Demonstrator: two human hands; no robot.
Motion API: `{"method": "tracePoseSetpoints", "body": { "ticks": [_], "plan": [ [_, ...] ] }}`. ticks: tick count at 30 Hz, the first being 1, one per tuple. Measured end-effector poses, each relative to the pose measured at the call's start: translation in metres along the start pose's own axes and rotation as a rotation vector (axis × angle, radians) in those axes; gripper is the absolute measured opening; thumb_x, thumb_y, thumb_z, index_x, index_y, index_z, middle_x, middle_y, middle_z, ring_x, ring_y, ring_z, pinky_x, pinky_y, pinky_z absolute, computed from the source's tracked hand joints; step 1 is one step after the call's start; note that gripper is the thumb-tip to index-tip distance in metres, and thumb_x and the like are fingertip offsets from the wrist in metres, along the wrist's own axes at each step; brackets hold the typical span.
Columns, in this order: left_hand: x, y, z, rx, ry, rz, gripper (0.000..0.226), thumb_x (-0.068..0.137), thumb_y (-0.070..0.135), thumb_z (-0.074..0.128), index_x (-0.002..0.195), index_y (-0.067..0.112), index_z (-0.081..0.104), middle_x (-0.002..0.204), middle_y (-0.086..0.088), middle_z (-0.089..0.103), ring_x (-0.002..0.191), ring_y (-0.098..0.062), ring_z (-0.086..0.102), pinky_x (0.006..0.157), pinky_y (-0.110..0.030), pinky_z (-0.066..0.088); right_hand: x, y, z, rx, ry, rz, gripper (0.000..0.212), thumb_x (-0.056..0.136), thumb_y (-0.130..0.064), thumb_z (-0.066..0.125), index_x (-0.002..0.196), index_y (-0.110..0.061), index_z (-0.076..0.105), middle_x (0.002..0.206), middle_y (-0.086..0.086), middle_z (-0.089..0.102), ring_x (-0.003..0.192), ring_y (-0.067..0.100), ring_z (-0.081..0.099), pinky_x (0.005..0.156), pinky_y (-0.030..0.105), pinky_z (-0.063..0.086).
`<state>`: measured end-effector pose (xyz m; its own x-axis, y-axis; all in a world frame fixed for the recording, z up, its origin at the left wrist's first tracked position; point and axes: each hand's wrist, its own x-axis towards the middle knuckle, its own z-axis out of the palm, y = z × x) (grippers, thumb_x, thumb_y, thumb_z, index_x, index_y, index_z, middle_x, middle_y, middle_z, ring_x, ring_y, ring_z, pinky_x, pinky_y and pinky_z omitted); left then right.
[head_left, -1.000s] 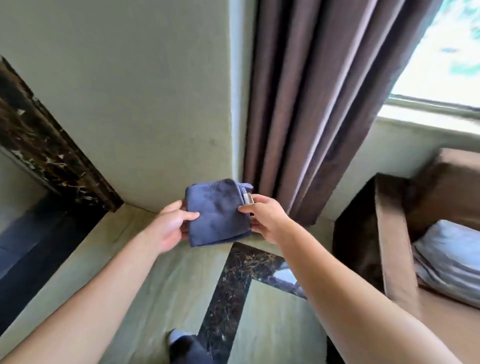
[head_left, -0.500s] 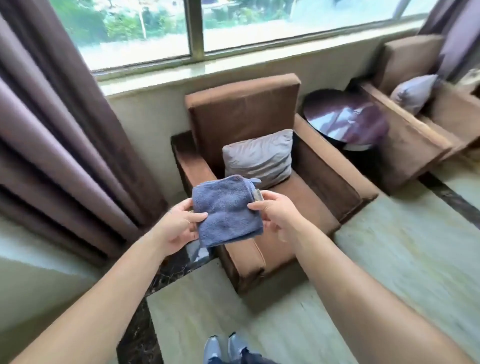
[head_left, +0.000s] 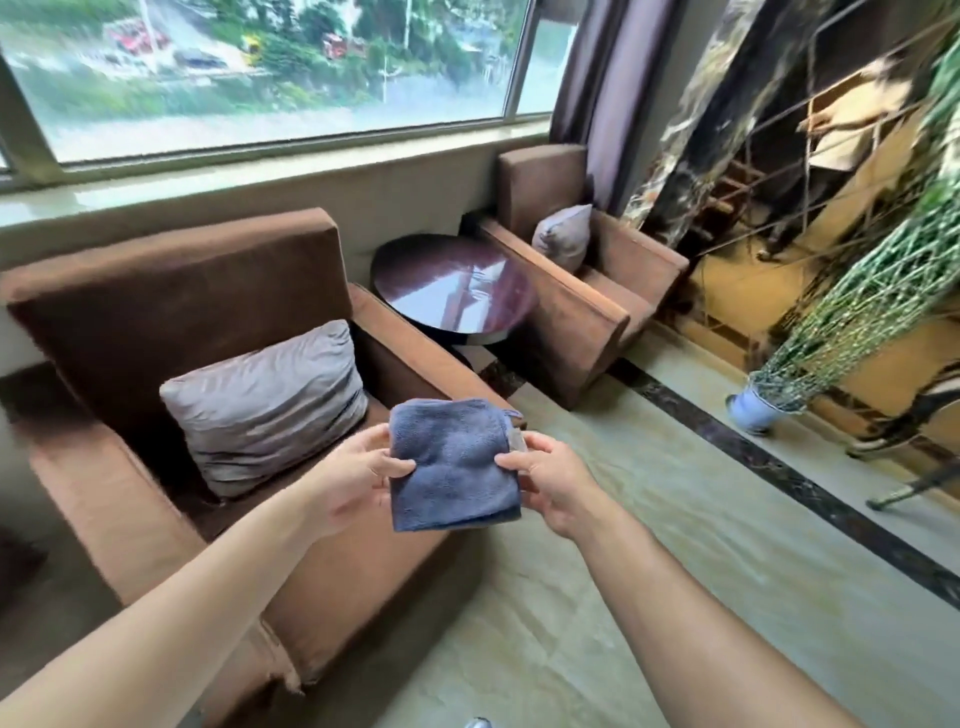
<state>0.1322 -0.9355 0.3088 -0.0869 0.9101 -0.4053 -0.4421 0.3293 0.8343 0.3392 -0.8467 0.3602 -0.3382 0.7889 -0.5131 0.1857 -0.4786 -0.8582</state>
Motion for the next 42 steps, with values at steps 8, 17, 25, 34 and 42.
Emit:
{"method": "tracePoseSetpoints", "body": {
  "ticks": [8,17,25,34,42],
  "plan": [
    [0.102,0.026,0.116,0.053,0.078,-0.033,0.047,0.086,-0.014,0.057,0.129,0.006,0.058,0.134,-0.021,0.061,0.124,-0.041,0.057,0.111,-0.058,0.038,0.073,-0.047,-0.127,0.079,-0.005,0.014,0.021,0.086,0.004,0.062,0.089,-0.016,0.067,0.078,0.003,0.069,0.062,0.017,0.063,0.053,0.022,0.050],
    [0.252,0.070,0.154,0.105,0.060,-0.070,0.045,0.086,-0.010,0.058,0.125,0.012,0.060,0.112,-0.010,0.069,0.092,-0.025,0.067,0.075,-0.036,0.055,0.208,-0.100,-0.195,0.133,-0.011,0.057,0.024,0.085,0.005,0.062,0.090,-0.018,0.066,0.080,0.002,0.068,0.066,0.018,0.062,0.059,0.026,0.049],
    [0.456,0.121,0.146,0.030,0.131,-0.118,0.040,0.086,-0.010,0.058,0.117,0.013,0.064,0.108,-0.009,0.071,0.091,-0.023,0.070,0.076,-0.036,0.059,0.389,-0.187,-0.226,0.156,-0.003,0.119,0.026,0.087,0.011,0.058,0.087,-0.015,0.064,0.058,-0.003,0.071,0.044,0.009,0.065,0.041,0.016,0.048],
    [0.617,0.142,0.138,-0.034,0.240,-0.272,0.038,0.086,-0.008,0.059,0.107,0.022,0.068,0.094,-0.002,0.077,0.080,-0.021,0.072,0.077,-0.041,0.060,0.572,-0.249,-0.241,-0.020,-0.026,0.238,0.027,0.085,0.008,0.061,0.099,-0.014,0.067,0.080,0.005,0.066,0.060,0.015,0.061,0.049,0.021,0.048],
    [0.797,0.138,0.076,-0.163,0.526,-0.353,0.028,0.087,-0.002,0.057,0.098,0.022,0.066,0.093,0.000,0.073,0.083,-0.019,0.068,0.077,-0.036,0.054,0.803,-0.253,-0.223,-0.157,-0.158,0.448,0.026,0.088,0.008,0.057,0.107,-0.008,0.066,0.100,0.017,0.068,0.075,0.027,0.064,0.065,0.034,0.054]
  ]
}}
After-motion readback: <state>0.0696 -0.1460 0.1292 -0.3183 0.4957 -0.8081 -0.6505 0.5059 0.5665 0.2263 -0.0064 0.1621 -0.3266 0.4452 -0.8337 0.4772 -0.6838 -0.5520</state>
